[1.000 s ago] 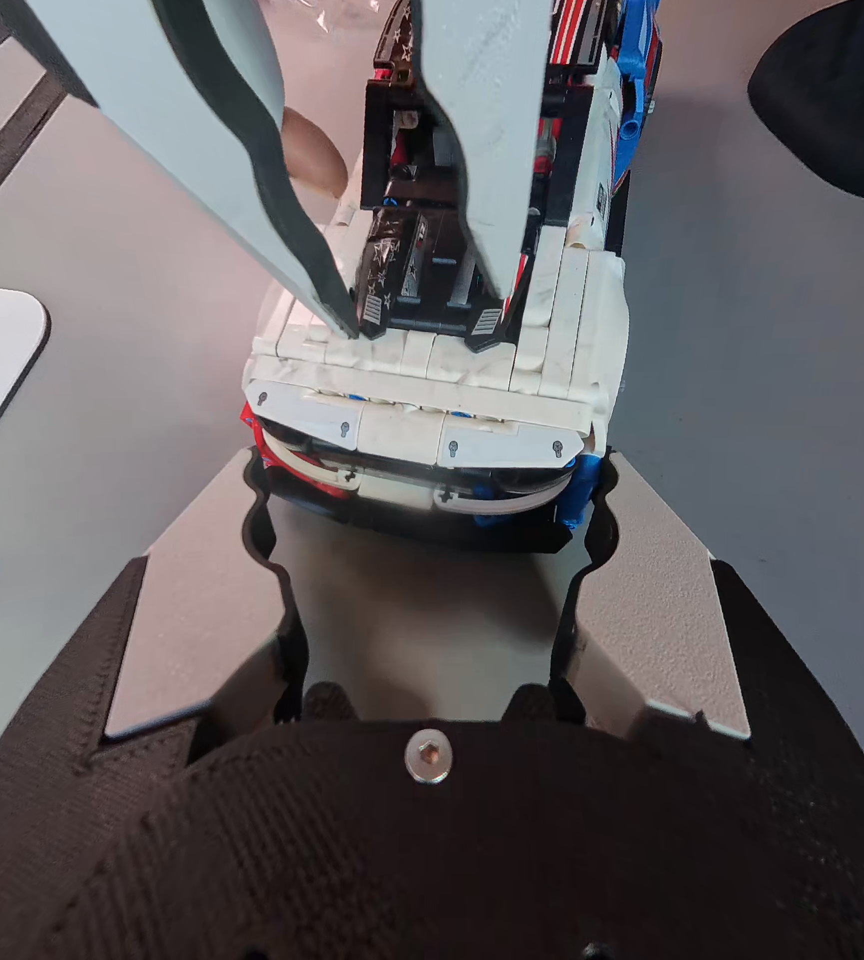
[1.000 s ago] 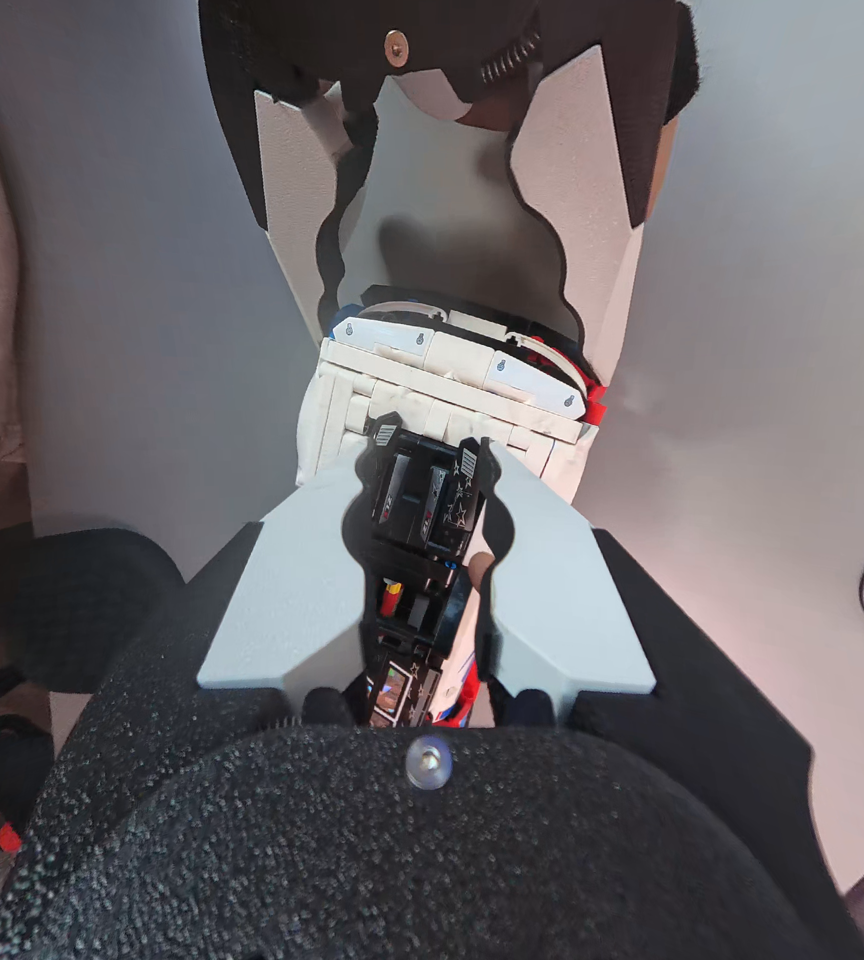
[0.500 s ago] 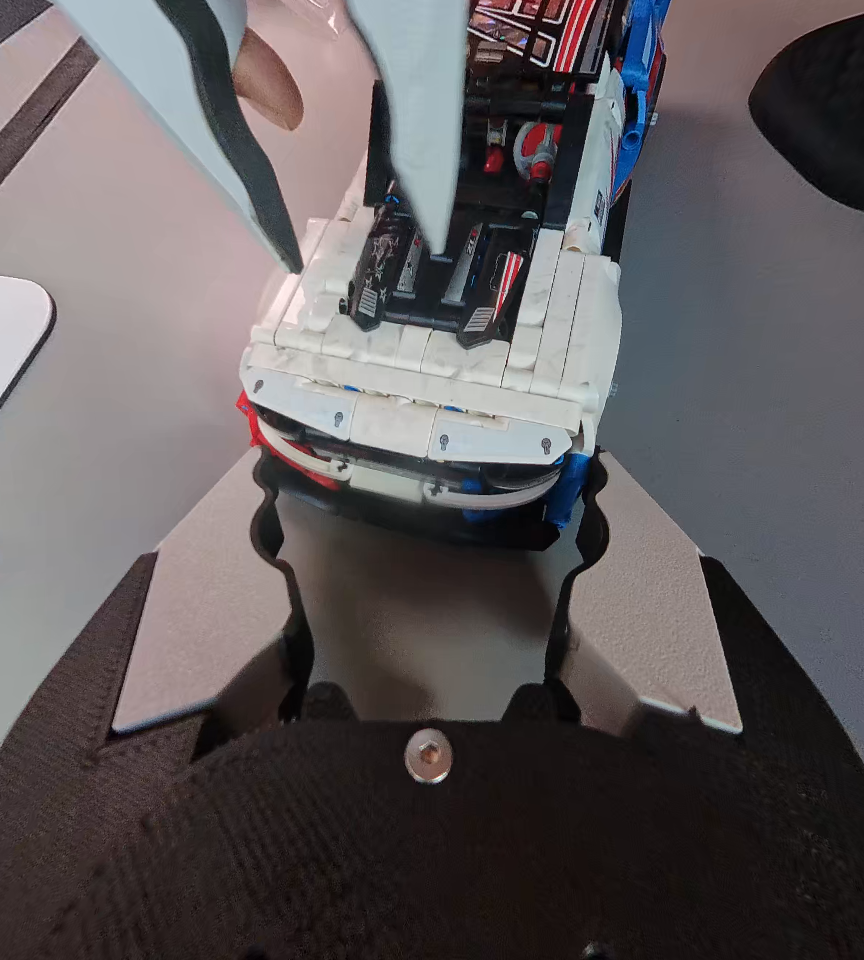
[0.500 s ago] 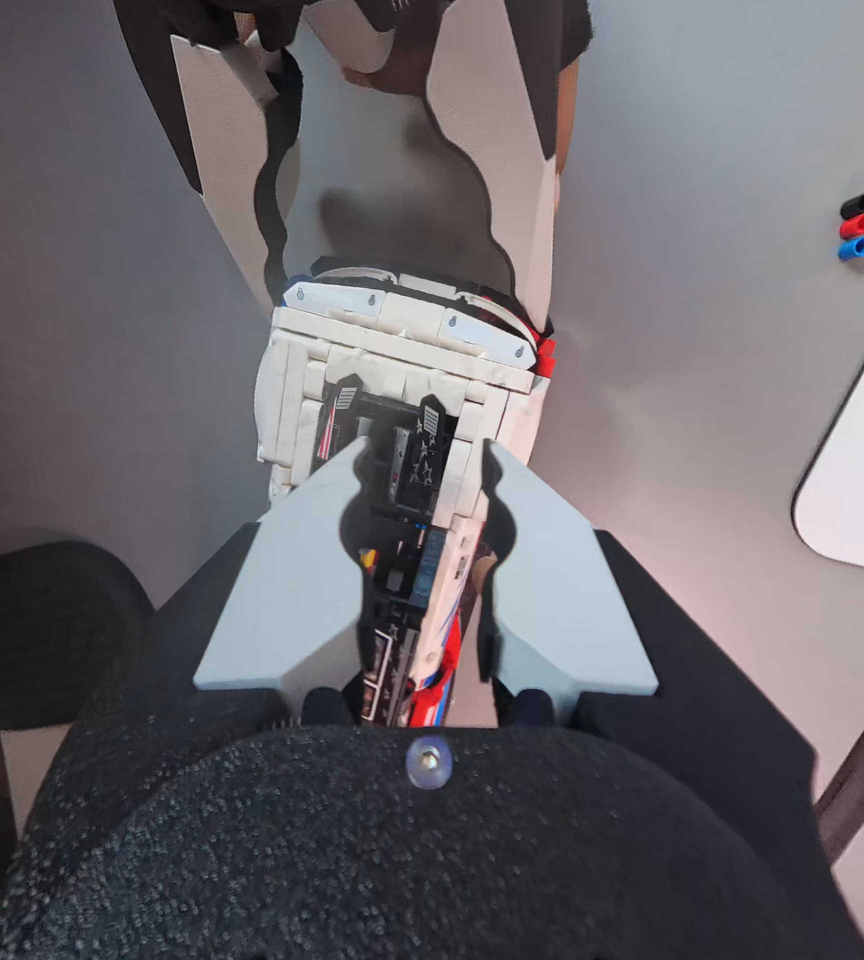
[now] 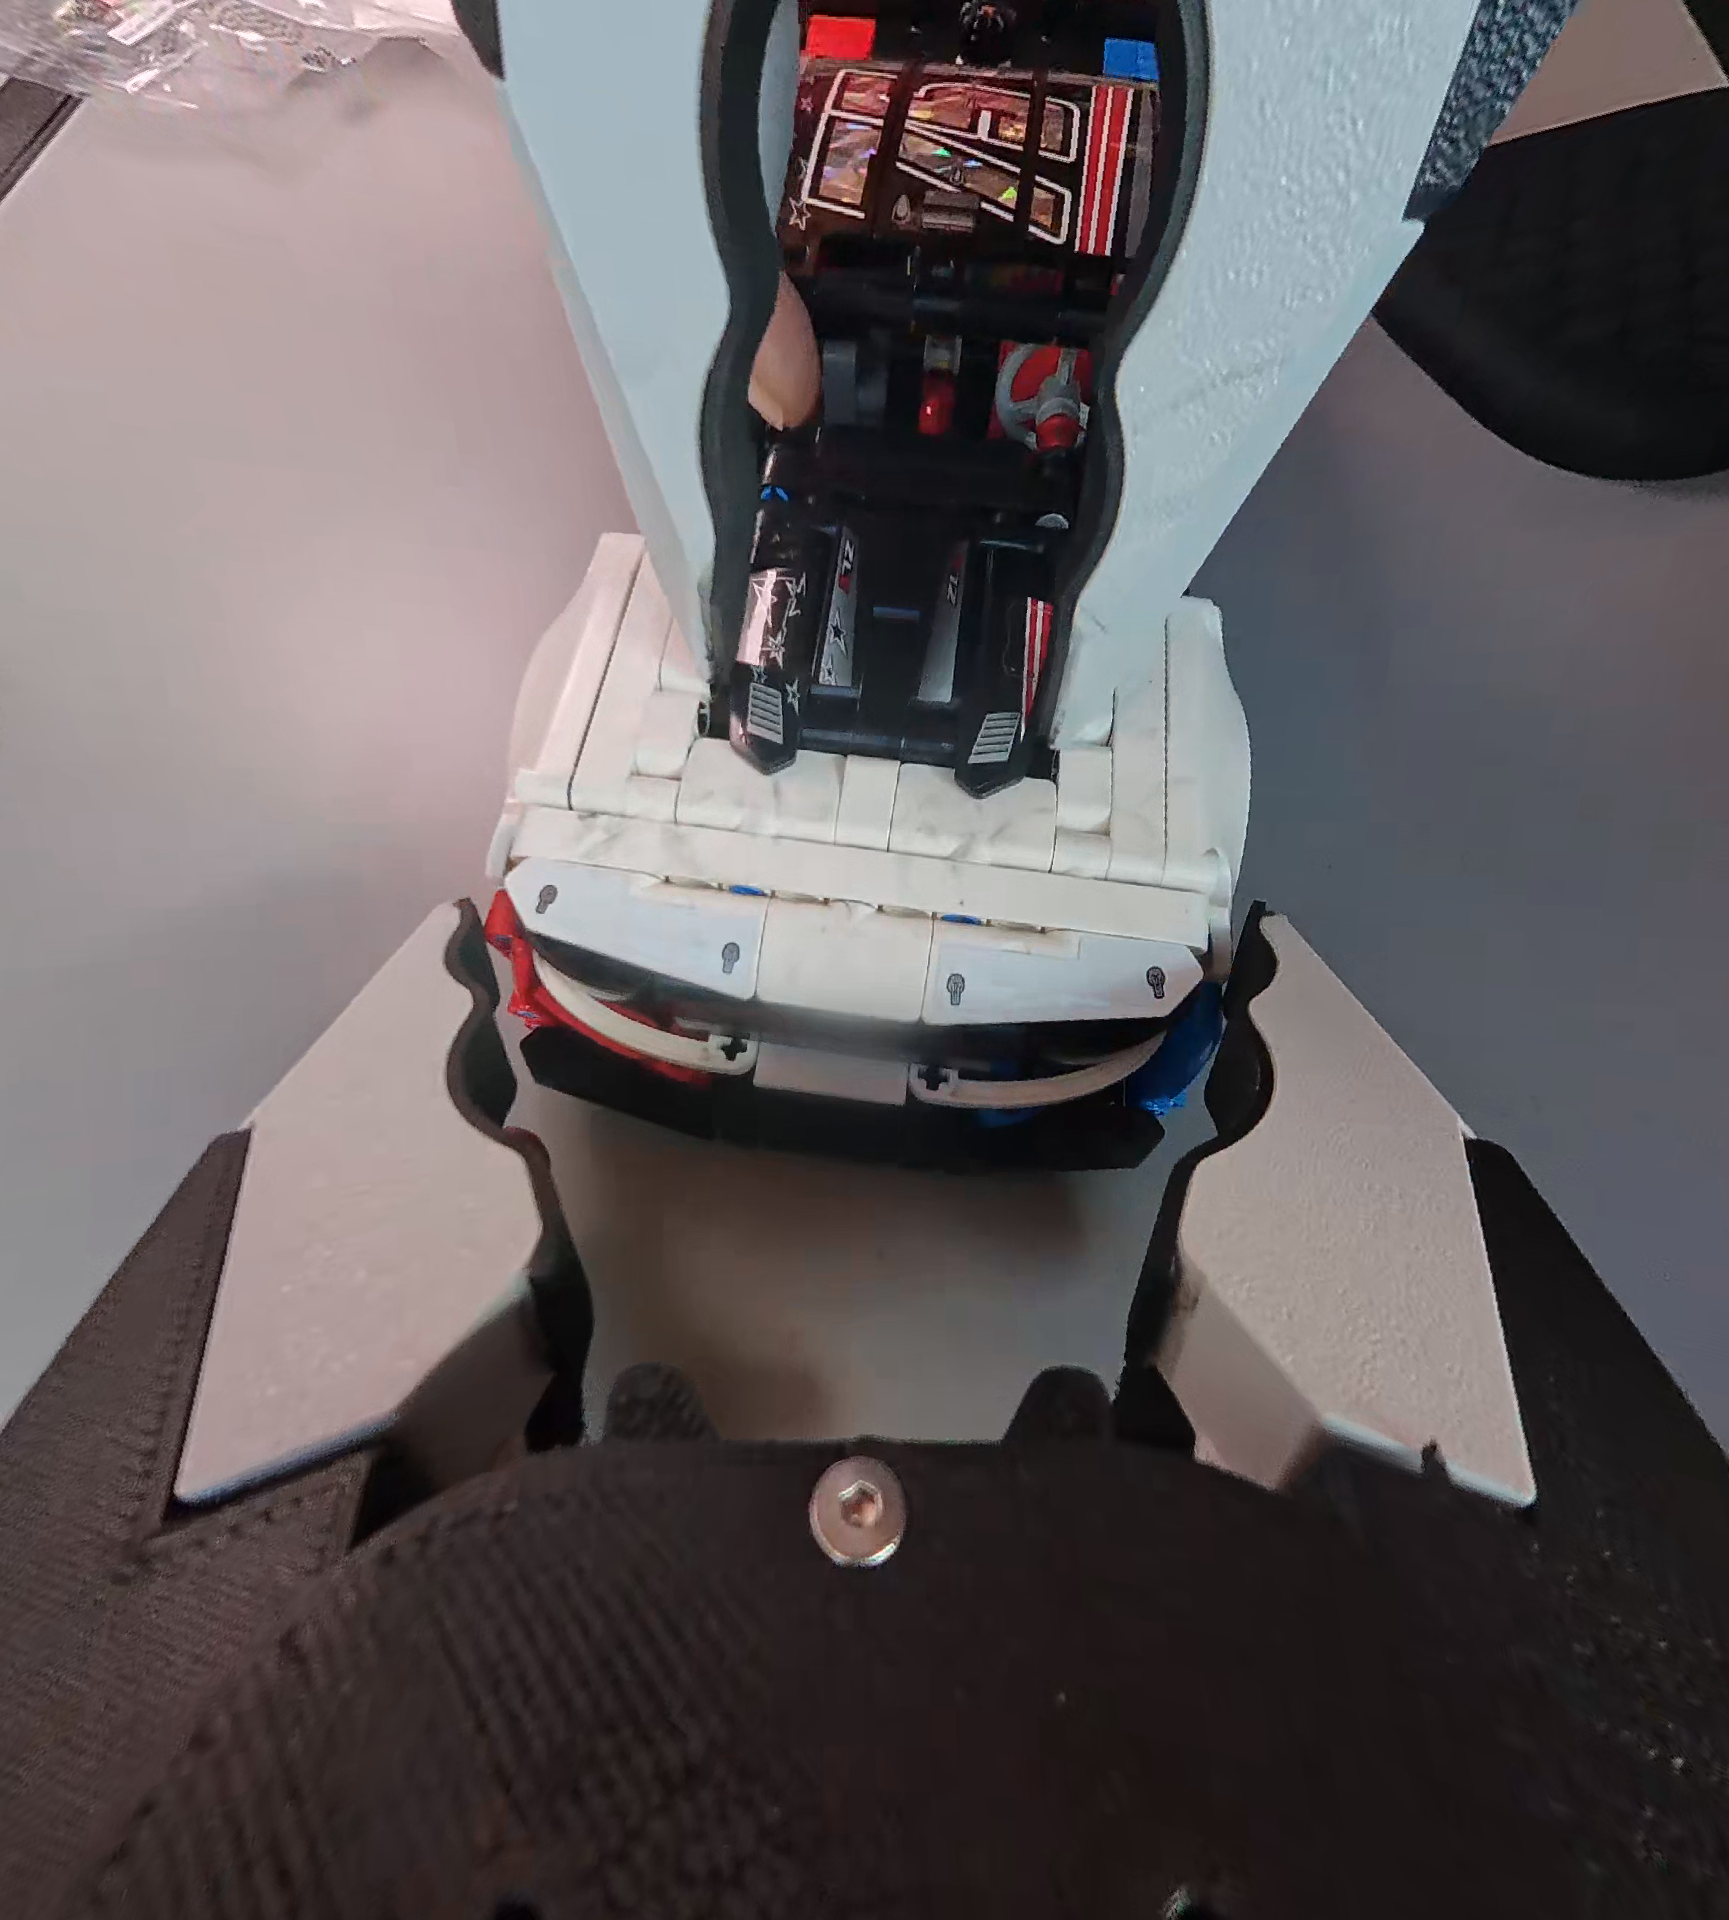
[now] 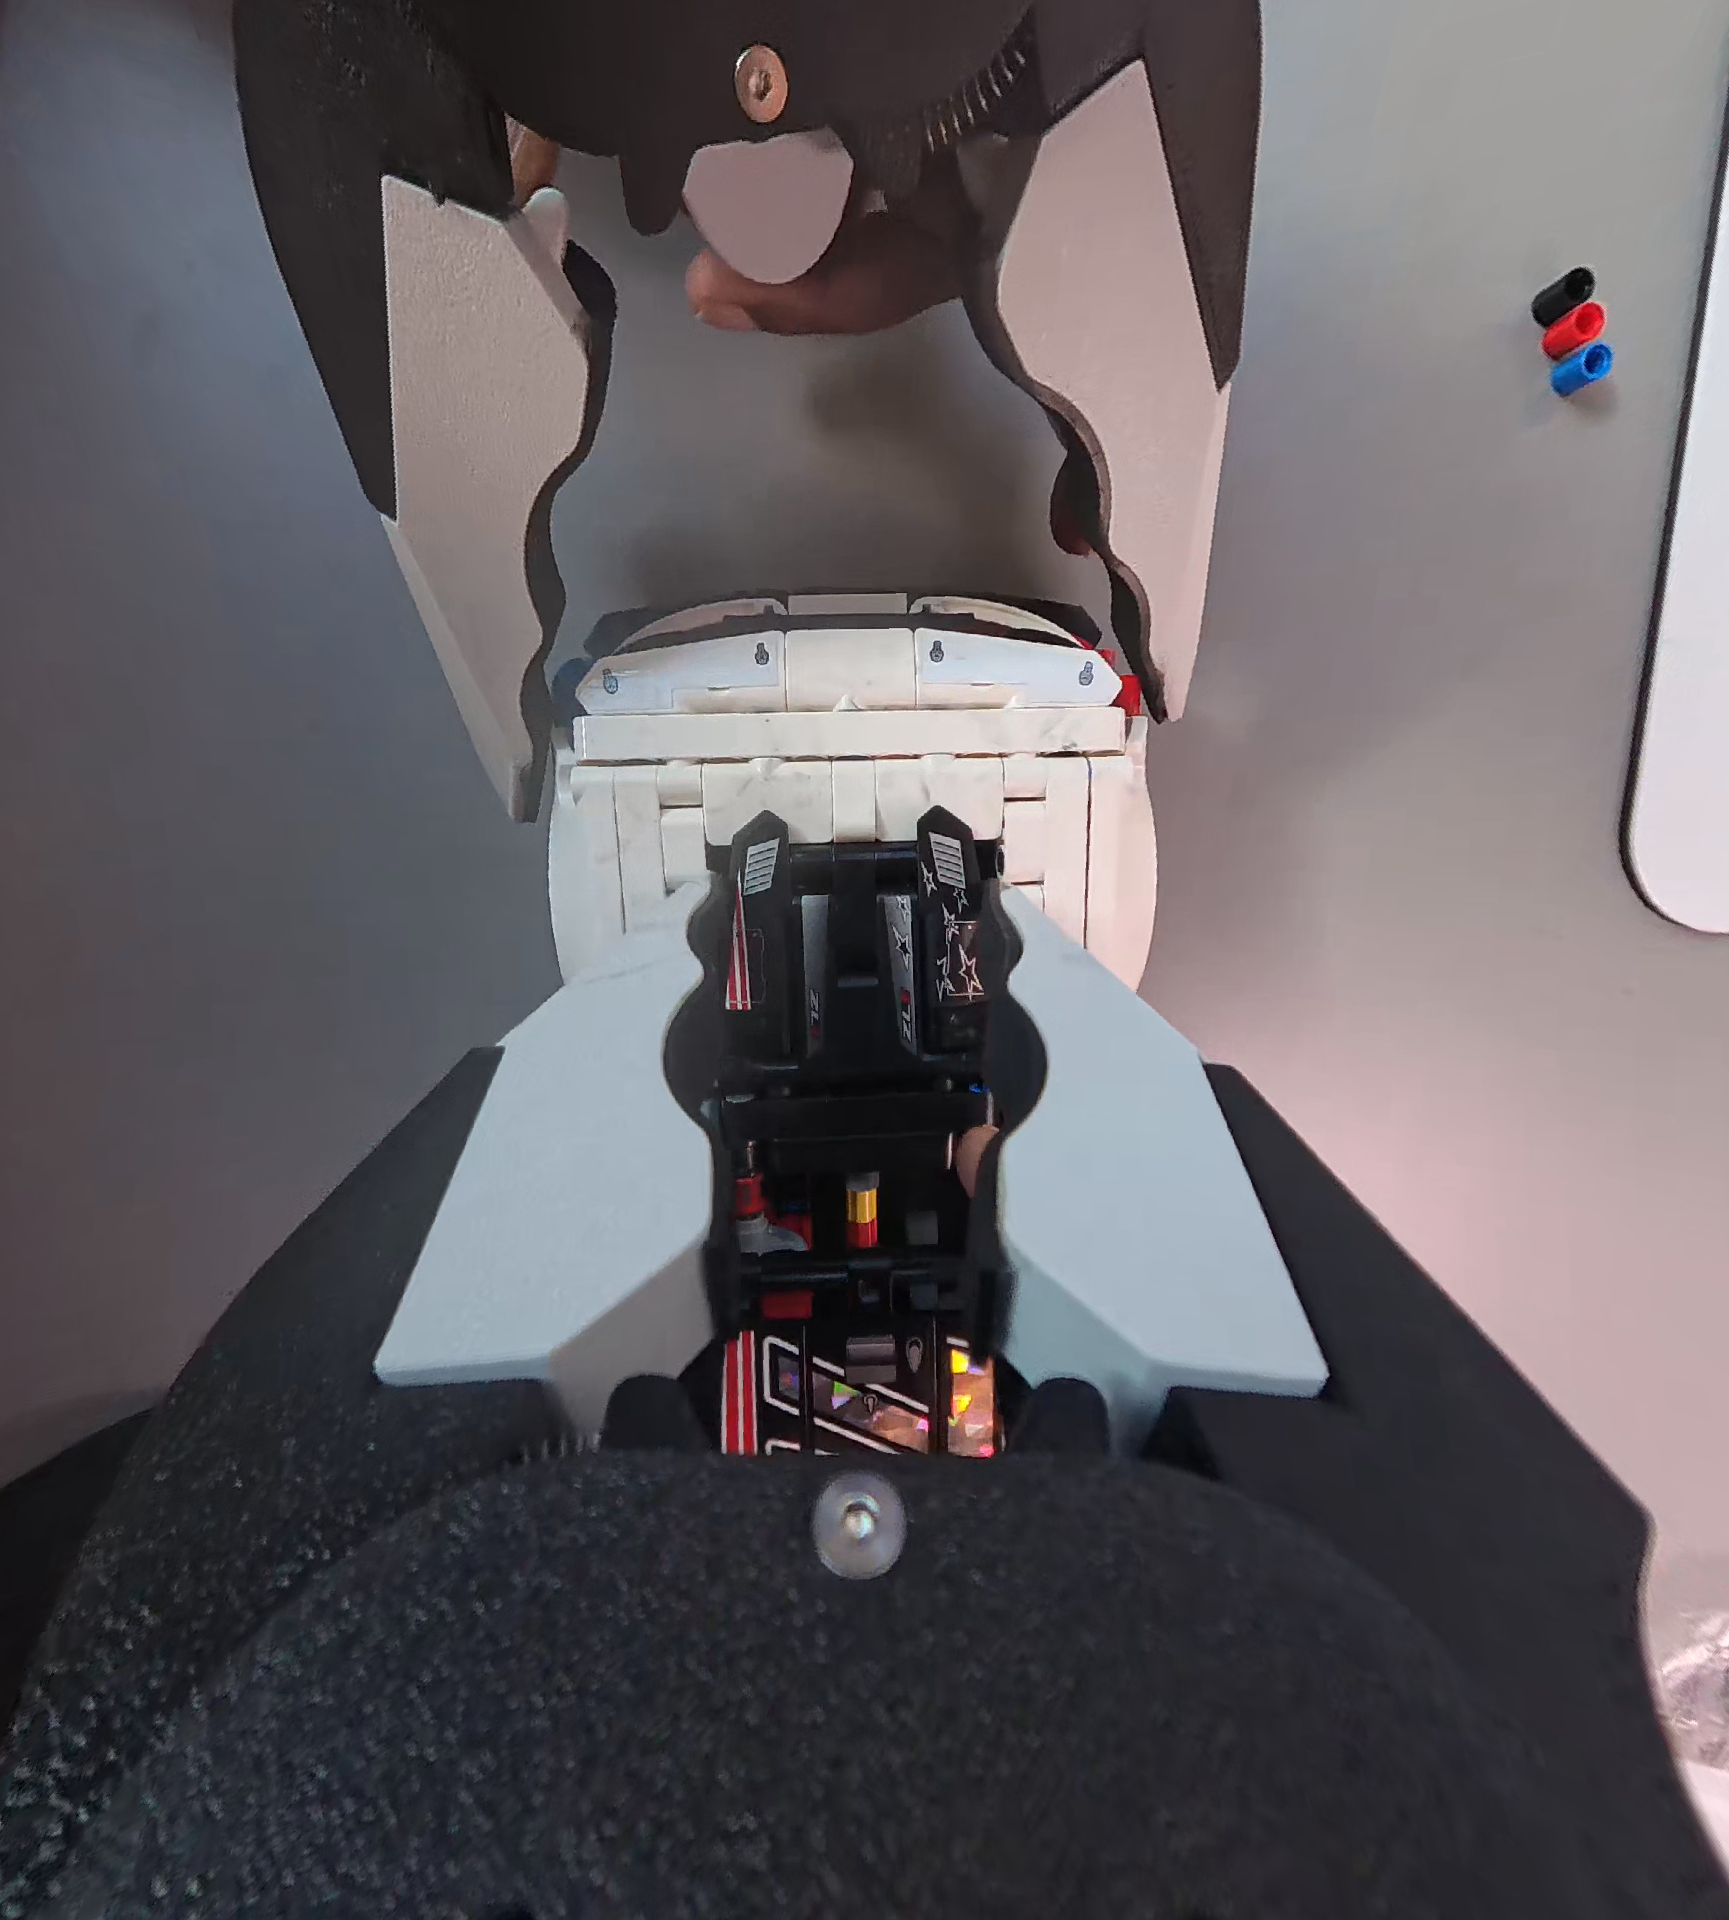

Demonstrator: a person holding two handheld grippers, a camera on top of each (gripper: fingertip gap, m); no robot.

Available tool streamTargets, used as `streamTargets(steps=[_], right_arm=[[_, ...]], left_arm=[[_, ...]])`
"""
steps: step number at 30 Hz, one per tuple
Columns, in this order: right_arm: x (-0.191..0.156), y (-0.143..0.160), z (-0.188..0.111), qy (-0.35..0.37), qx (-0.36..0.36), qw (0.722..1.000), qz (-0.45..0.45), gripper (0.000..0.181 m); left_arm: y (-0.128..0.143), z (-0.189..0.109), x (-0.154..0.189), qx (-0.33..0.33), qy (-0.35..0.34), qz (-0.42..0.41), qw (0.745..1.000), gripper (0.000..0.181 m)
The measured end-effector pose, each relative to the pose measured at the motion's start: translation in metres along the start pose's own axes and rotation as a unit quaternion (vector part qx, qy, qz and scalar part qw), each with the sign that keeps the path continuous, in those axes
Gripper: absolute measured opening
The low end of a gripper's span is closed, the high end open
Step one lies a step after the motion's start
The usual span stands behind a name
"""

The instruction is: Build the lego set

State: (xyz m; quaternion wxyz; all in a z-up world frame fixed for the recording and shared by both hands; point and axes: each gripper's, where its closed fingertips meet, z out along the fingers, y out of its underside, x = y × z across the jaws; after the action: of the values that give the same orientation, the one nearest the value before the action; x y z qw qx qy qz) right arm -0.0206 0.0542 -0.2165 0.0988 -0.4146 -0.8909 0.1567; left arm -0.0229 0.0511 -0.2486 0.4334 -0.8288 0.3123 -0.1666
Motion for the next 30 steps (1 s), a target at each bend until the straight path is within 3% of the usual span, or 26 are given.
streamTargets(steps=[6,8,19,24,26,30], right_arm=[[0.000,-0.002,-0.001,-0.005,-0.019,0.999,-0.039,0.044],[-0.007,-0.004,-0.004,-0.012,-0.013,0.998,-0.054,0.023],[-0.004,-0.001,-0.035,0.111,-0.008,0.993,-0.047,0.024],[-0.002,0.030,-0.055,0.181,0.003,0.983,0.023,0.027],[-0.005,0.038,-0.059,0.184,0.028,0.981,0.055,0.025],[-0.006,0.038,-0.089,0.211,0.091,0.970,0.075,0.041]], left_arm=[[0.000,-0.002,0.000,0.005,-0.009,0.000,1.000,0.134],[-0.001,-0.003,-0.002,0.009,-0.012,-0.004,1.000,0.133],[0.000,-0.005,-0.002,0.010,-0.017,-0.005,1.000,0.131],[0.001,-0.007,-0.003,0.010,-0.019,-0.006,1.000,0.130],[0.001,-0.006,-0.002,0.009,-0.019,-0.005,1.000,0.129],[0.001,-0.007,-0.003,0.010,-0.021,-0.007,1.000,0.128]])
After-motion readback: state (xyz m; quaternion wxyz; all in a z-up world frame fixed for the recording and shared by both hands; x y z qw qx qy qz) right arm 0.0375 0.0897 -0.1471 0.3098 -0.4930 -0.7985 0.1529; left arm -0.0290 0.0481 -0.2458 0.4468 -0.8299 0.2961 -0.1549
